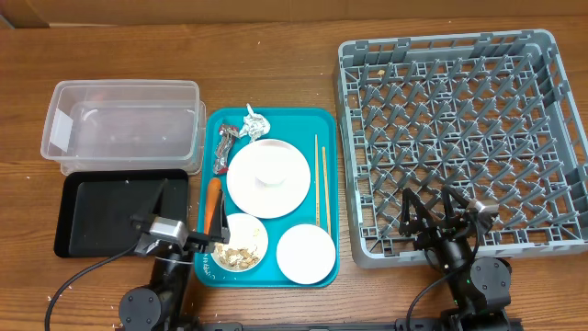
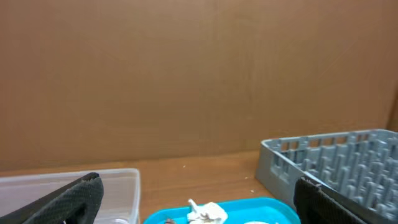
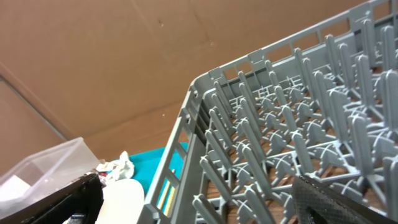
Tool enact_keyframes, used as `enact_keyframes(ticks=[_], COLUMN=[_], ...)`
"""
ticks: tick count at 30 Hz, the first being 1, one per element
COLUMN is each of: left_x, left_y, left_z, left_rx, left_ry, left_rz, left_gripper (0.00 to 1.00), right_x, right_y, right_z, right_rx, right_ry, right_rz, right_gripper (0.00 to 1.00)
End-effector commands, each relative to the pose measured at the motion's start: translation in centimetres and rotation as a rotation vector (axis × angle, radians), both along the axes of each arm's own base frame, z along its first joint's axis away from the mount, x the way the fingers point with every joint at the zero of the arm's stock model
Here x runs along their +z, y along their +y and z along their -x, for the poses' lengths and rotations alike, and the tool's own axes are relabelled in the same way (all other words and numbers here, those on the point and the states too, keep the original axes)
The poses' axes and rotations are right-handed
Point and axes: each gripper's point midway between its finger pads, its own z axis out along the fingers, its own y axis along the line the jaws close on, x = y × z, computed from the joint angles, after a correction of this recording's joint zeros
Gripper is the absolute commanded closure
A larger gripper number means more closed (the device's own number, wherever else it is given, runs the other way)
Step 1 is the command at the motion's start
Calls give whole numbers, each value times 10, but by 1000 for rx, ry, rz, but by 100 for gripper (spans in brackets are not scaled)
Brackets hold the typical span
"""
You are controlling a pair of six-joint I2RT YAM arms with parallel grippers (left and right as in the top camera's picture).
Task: Sort waste into correct bins and load items into the dishwasher
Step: 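Reach the left gripper to the white paper cup and grasp it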
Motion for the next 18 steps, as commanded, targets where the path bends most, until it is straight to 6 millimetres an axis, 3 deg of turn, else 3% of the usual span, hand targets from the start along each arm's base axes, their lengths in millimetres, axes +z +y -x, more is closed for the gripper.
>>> enact_keyframes(ticks=[1, 6, 11, 15, 18], left_x=[8, 46, 81, 90, 87], left_y=[-14, -15, -15, -22, -36], left_z=[6, 17, 16, 2, -13], left_rx=[-84, -97, -91, -129, -213], left_ry=[-13, -64, 75, 290, 503], left_rz=[-2, -5, -47, -53, -50], left_gripper=[0, 0, 0, 0, 0], right_x=[3, 51, 113, 140, 145], right_y=[5, 31, 22, 3, -2], right_z=[1, 18, 37, 39, 33], right_rx=[24, 195, 167, 65, 35], right_ry=[2, -64, -101, -10, 131], right_rz=[-86, -117, 4, 69, 97], right_gripper=[0, 0, 0, 0, 0])
